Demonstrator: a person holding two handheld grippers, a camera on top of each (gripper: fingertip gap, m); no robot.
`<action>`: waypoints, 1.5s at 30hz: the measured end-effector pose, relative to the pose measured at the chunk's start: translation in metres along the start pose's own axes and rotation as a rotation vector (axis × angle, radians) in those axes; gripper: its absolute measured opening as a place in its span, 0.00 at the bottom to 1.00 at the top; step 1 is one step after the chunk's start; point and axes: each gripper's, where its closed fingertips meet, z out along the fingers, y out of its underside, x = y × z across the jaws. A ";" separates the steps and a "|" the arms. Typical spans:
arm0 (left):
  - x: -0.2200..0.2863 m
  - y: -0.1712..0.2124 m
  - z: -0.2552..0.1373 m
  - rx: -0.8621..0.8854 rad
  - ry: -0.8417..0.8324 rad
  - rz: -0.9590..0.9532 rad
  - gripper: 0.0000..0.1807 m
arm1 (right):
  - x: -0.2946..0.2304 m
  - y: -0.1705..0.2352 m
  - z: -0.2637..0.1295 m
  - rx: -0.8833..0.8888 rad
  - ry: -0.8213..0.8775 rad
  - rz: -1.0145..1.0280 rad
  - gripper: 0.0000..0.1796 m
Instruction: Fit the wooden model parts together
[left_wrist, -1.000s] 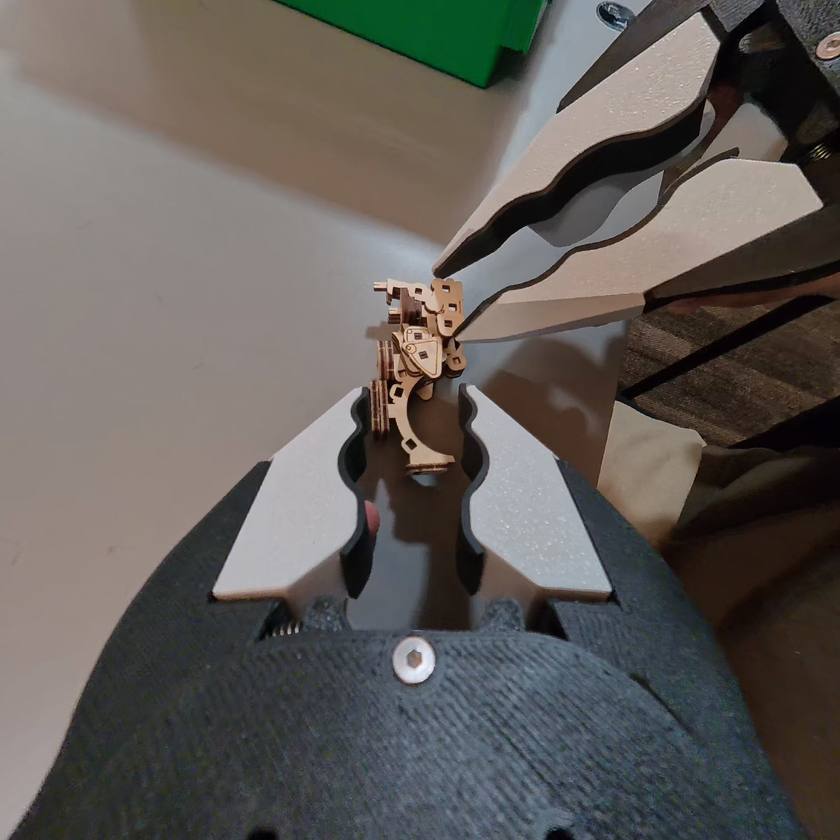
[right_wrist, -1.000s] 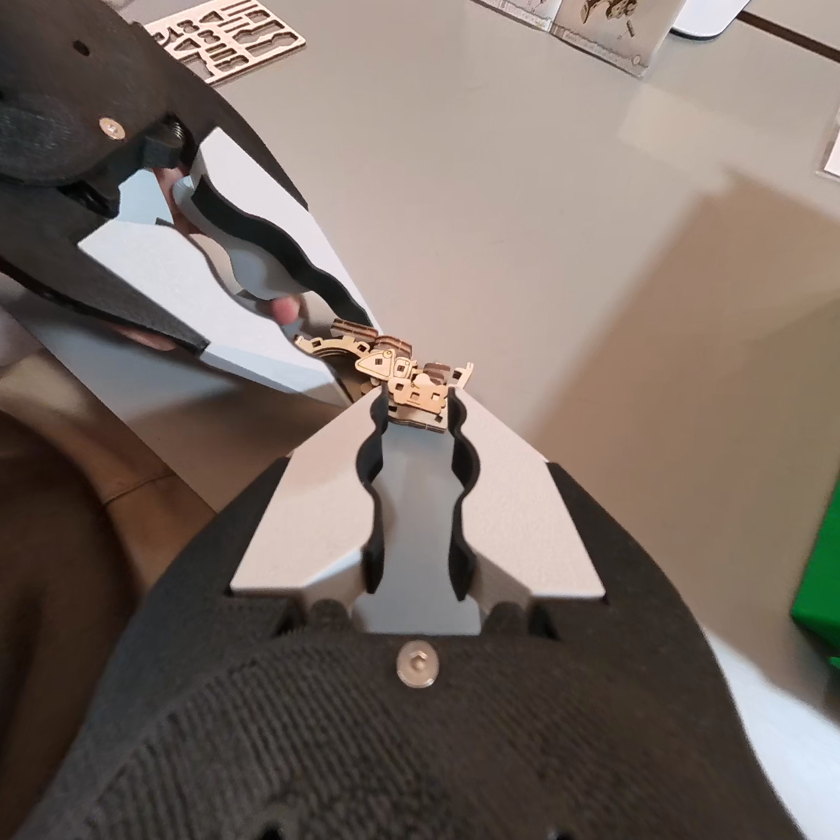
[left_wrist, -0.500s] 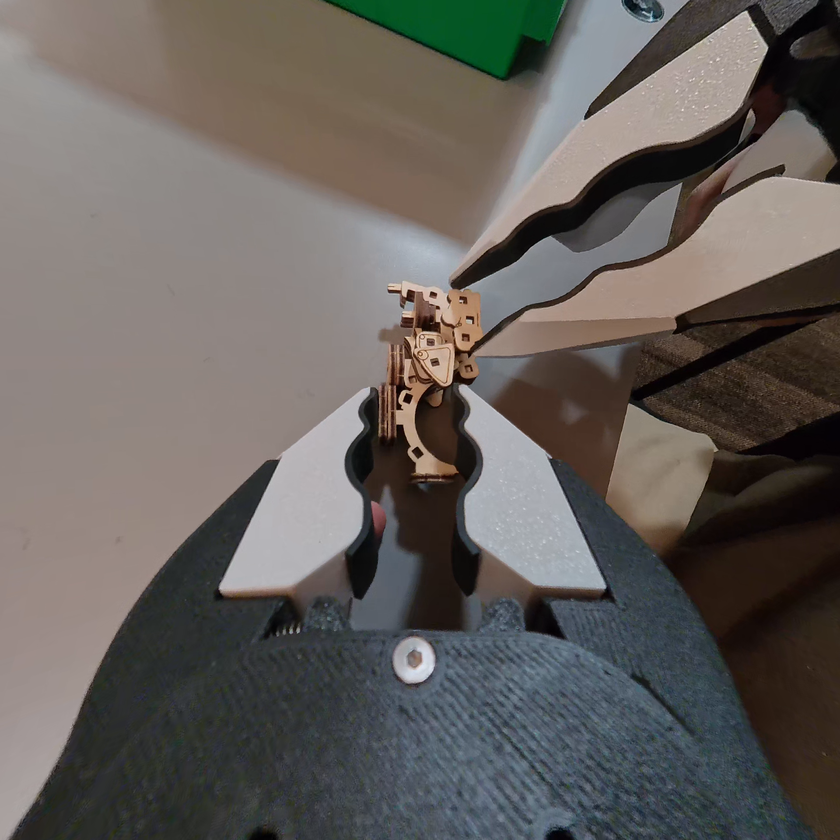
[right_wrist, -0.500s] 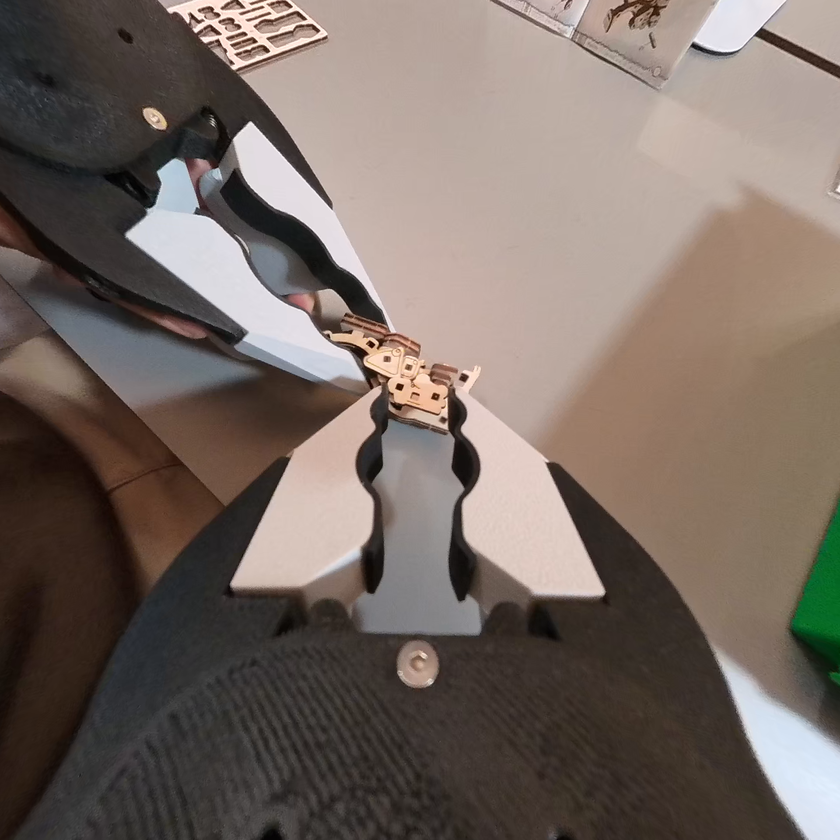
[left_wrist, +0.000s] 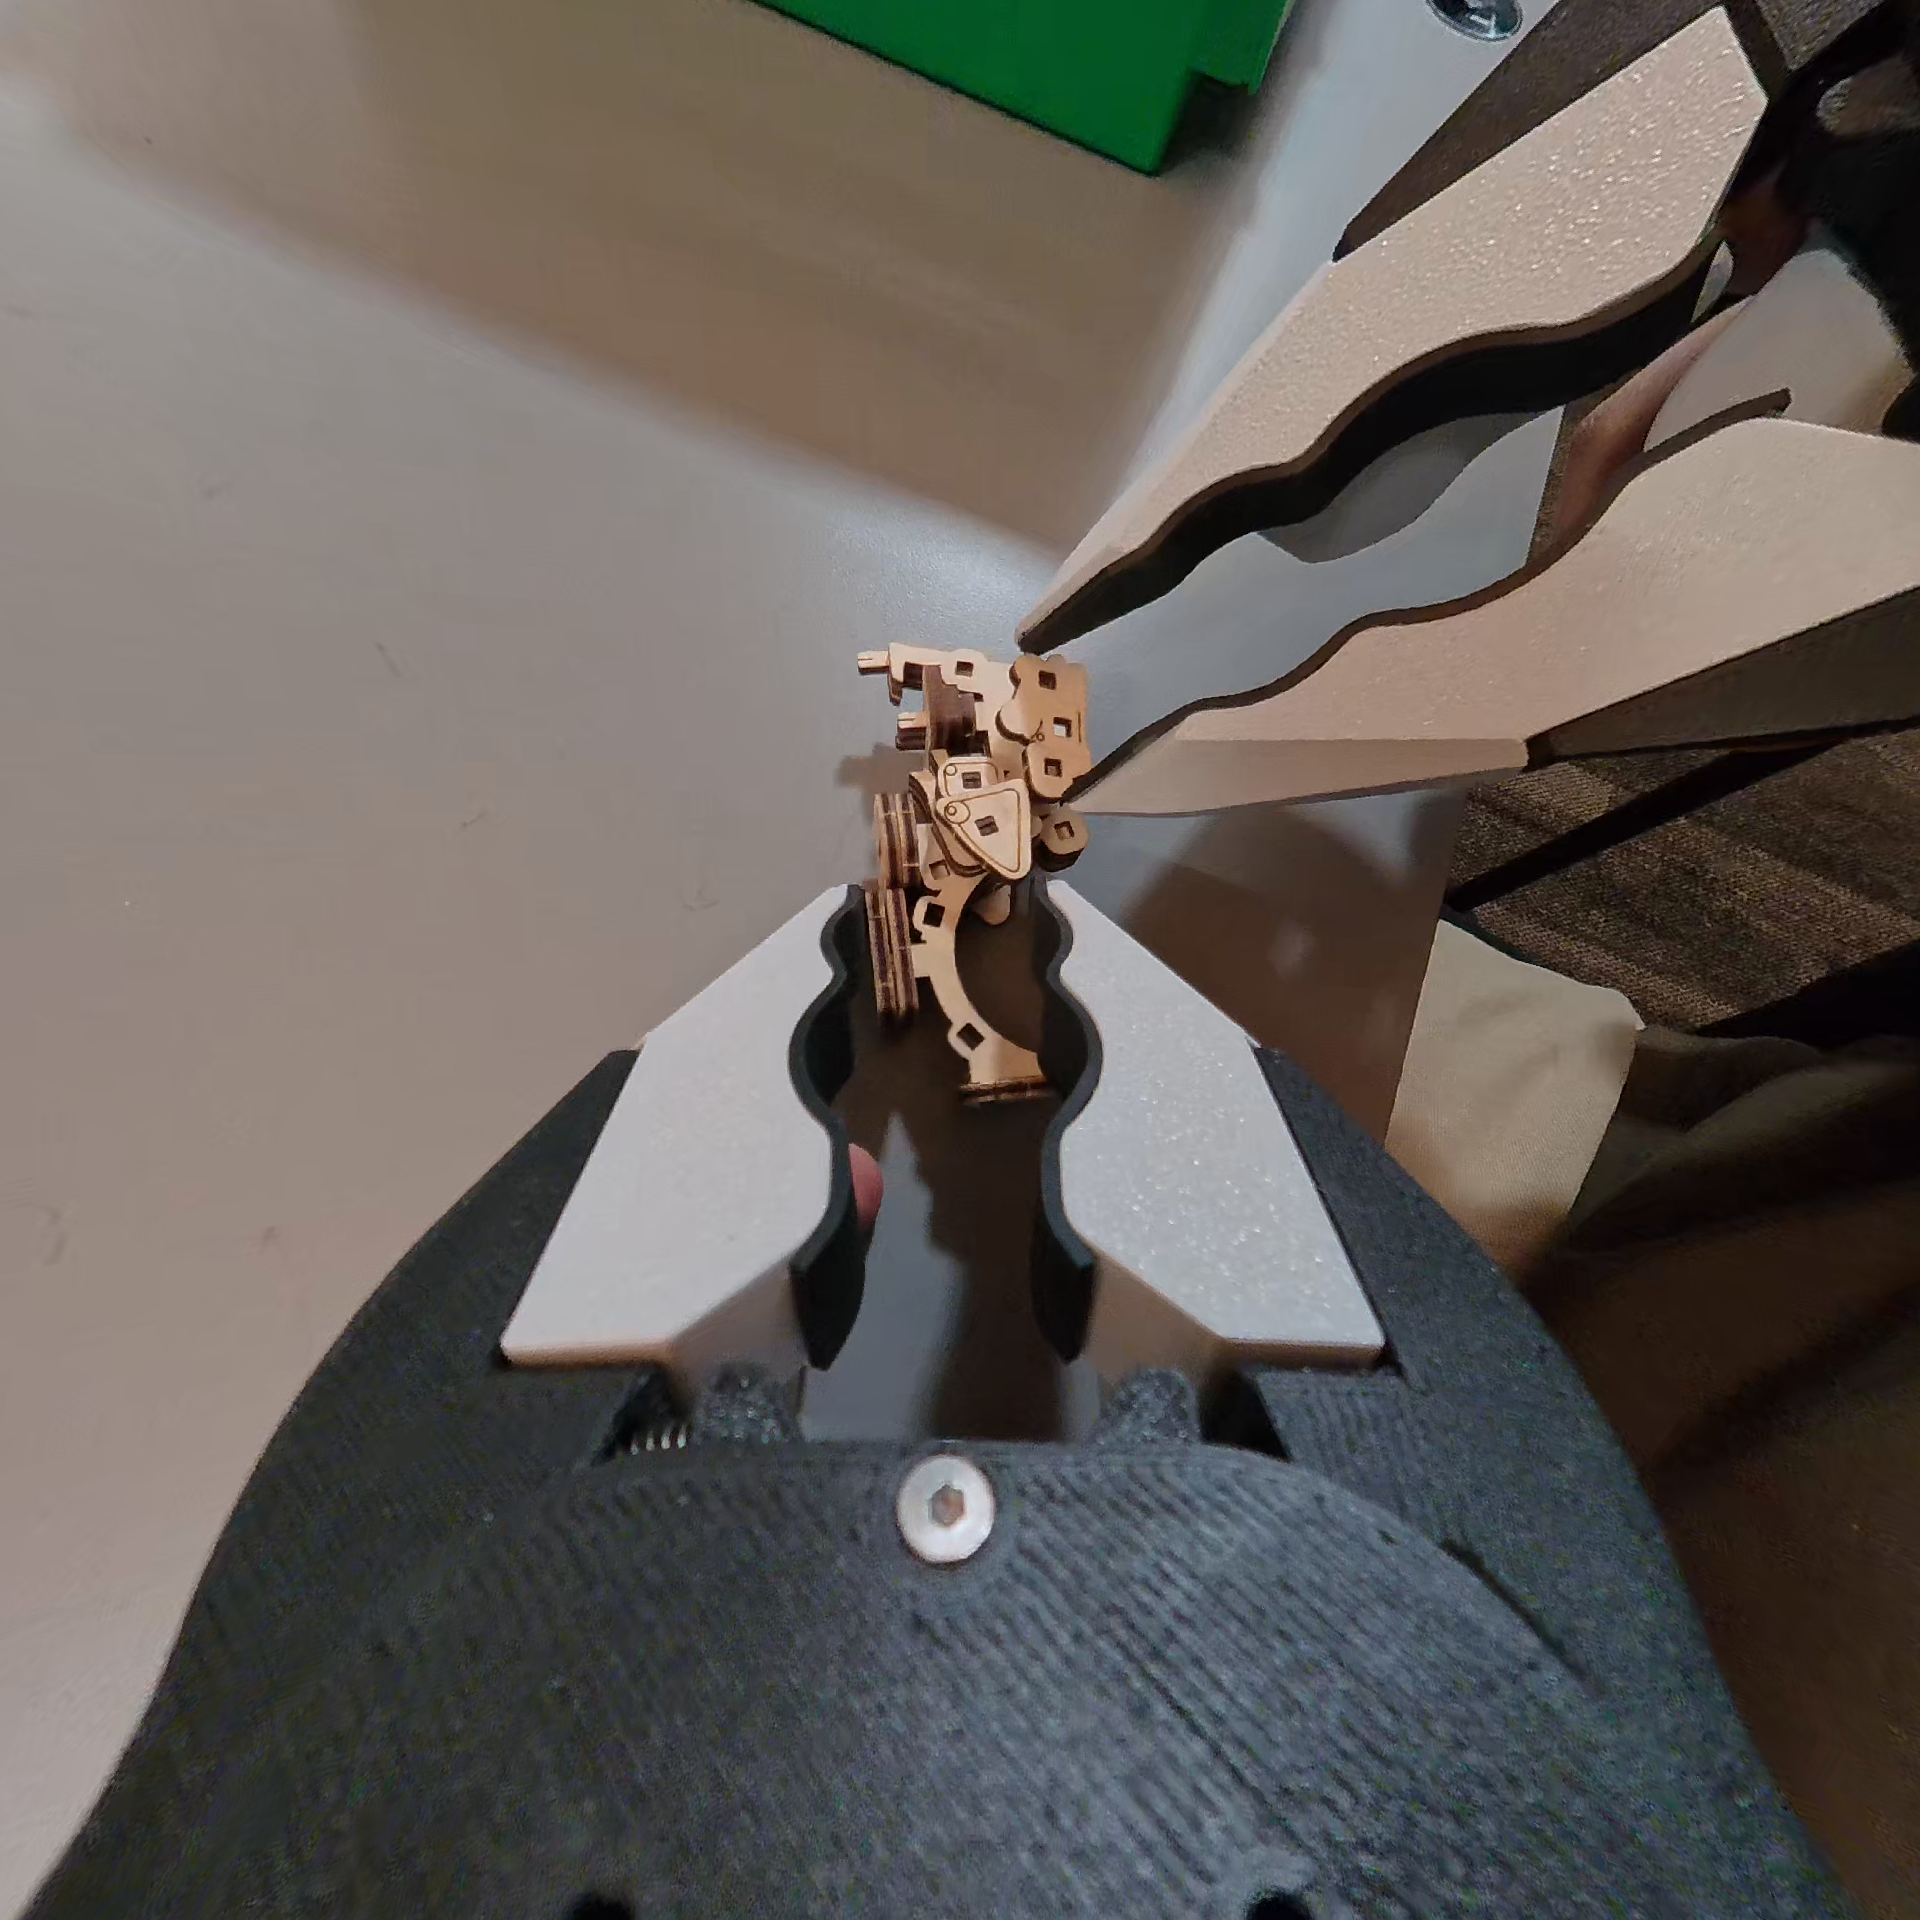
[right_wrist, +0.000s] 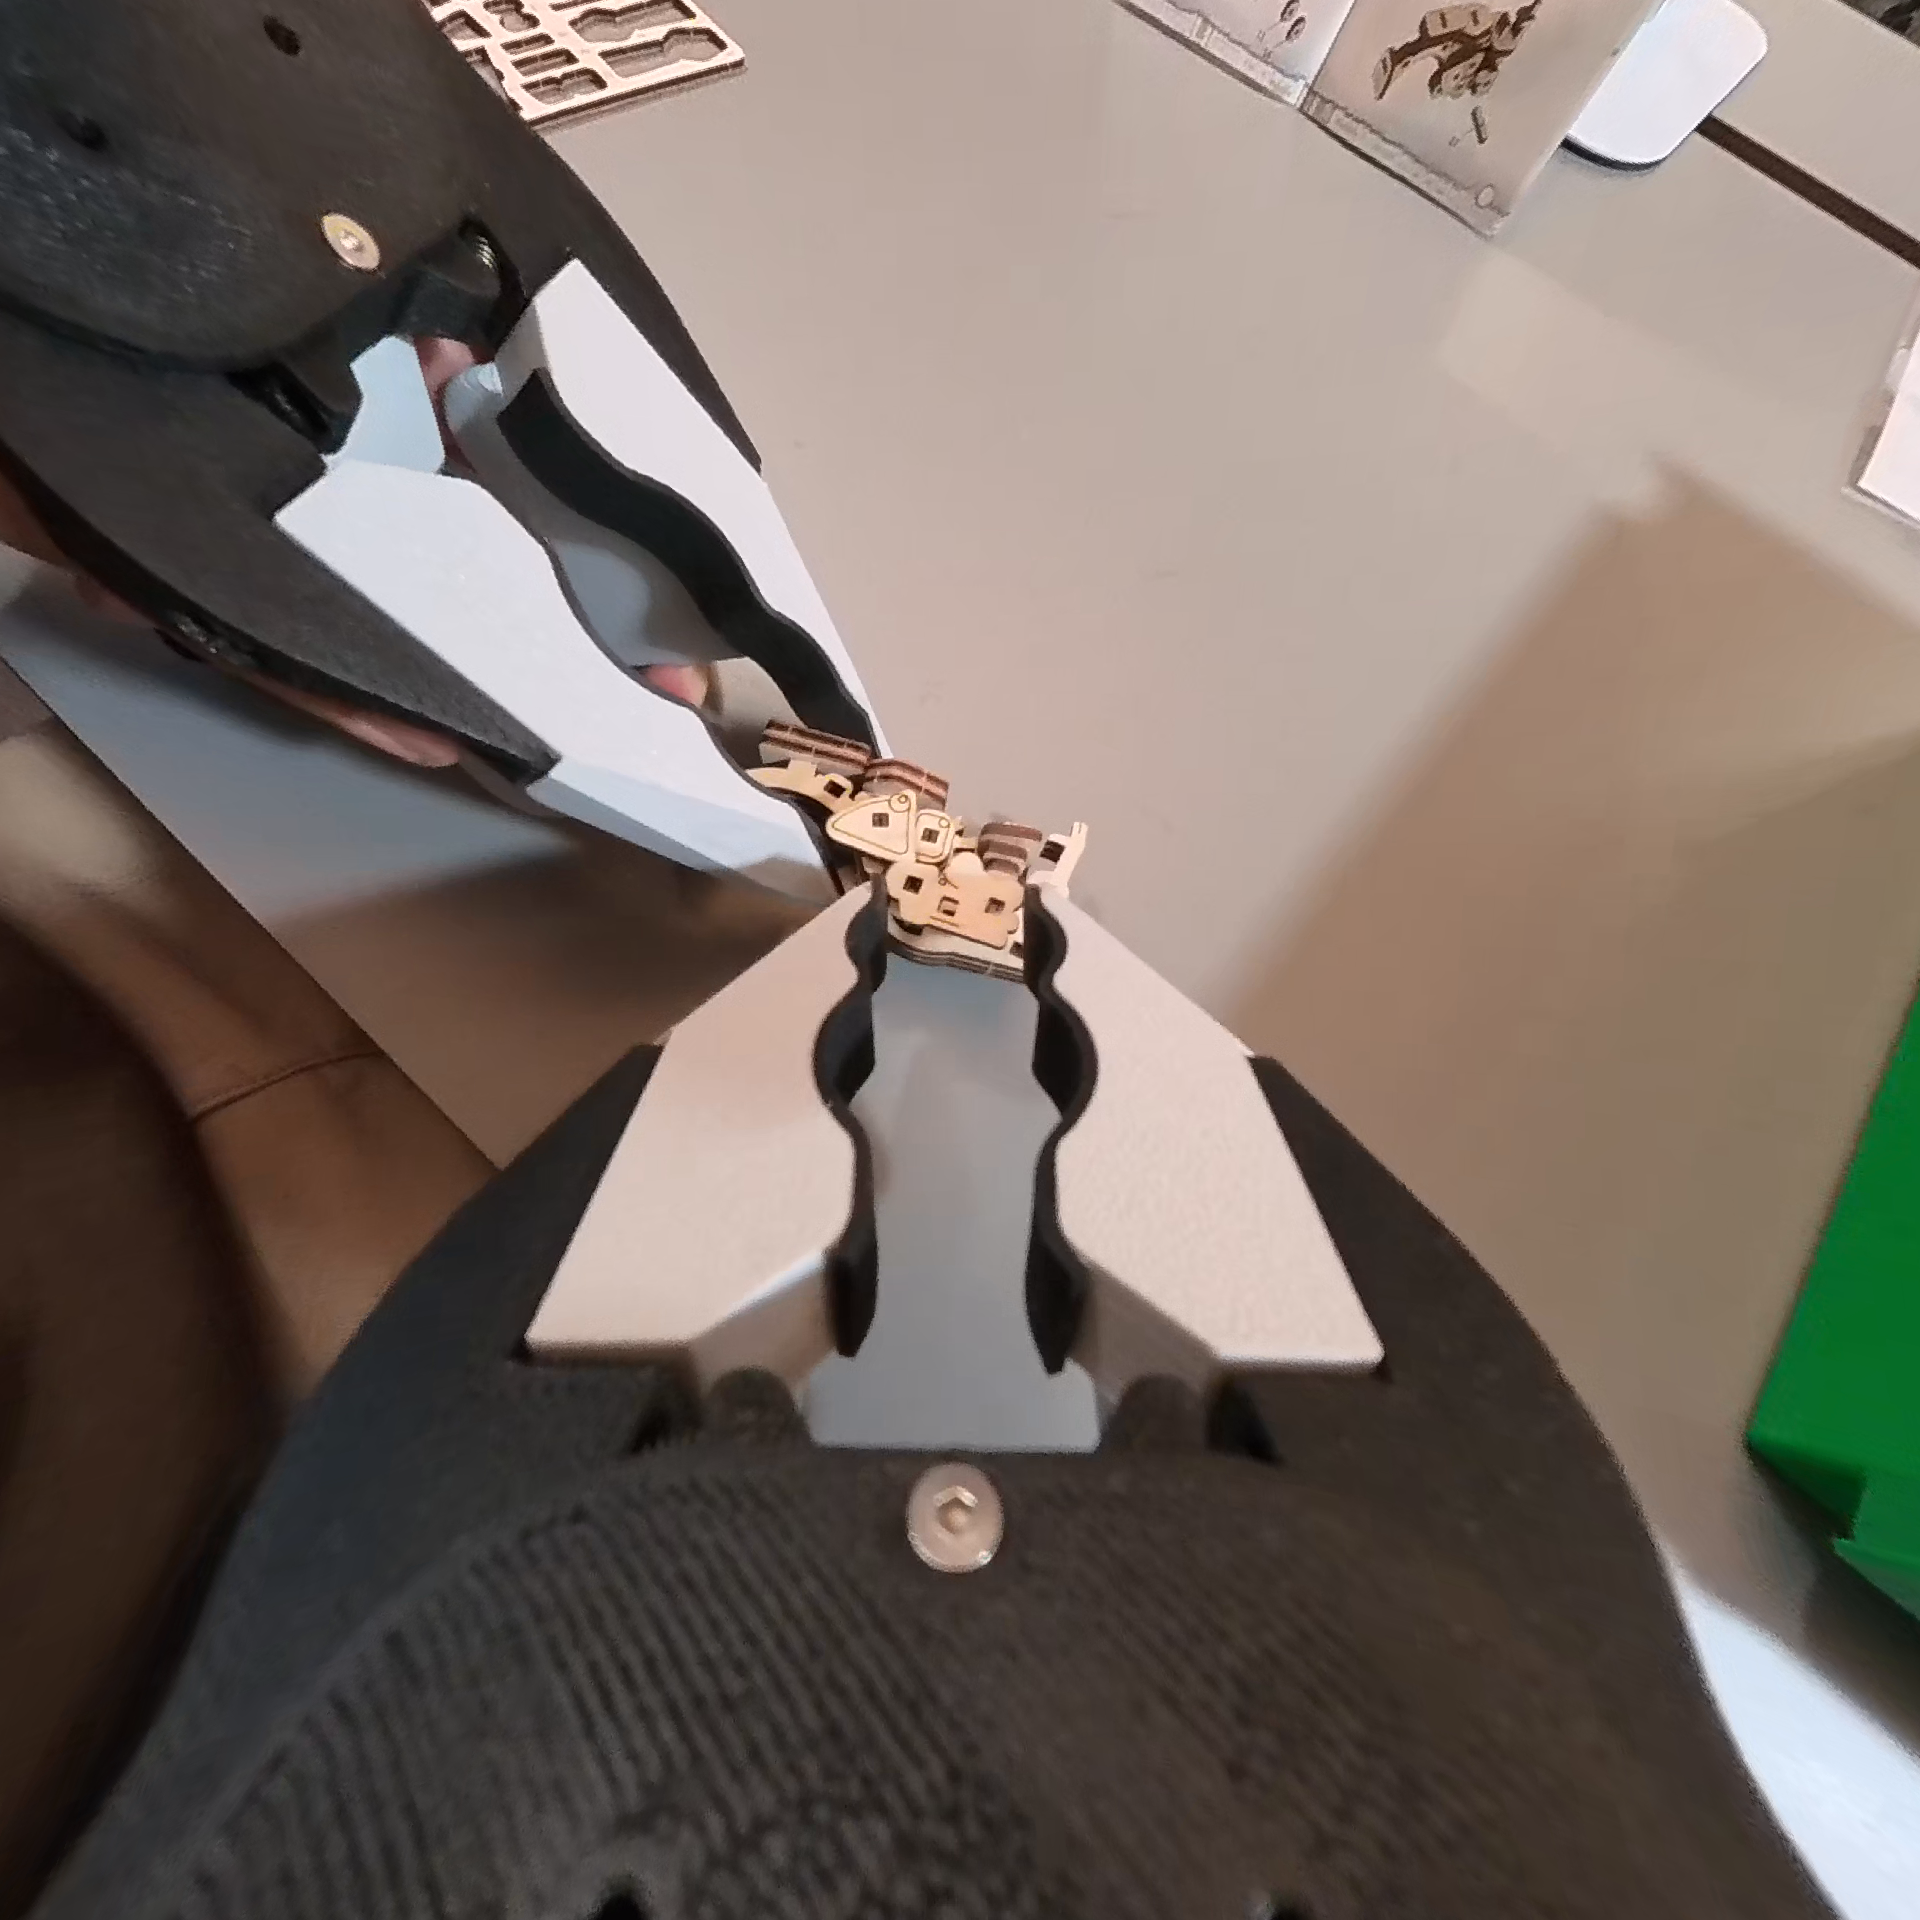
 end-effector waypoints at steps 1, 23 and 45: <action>0.000 0.000 0.000 0.000 0.000 0.000 0.15 | 0.000 0.000 0.000 0.000 0.001 -0.004 0.14; -0.001 0.000 0.000 -0.001 0.004 -0.016 0.15 | 0.001 -0.001 -0.001 0.001 0.017 -0.050 0.14; -0.003 -0.003 -0.003 0.029 0.098 -0.137 0.09 | 0.003 0.033 -0.013 -0.039 -0.217 0.096 0.25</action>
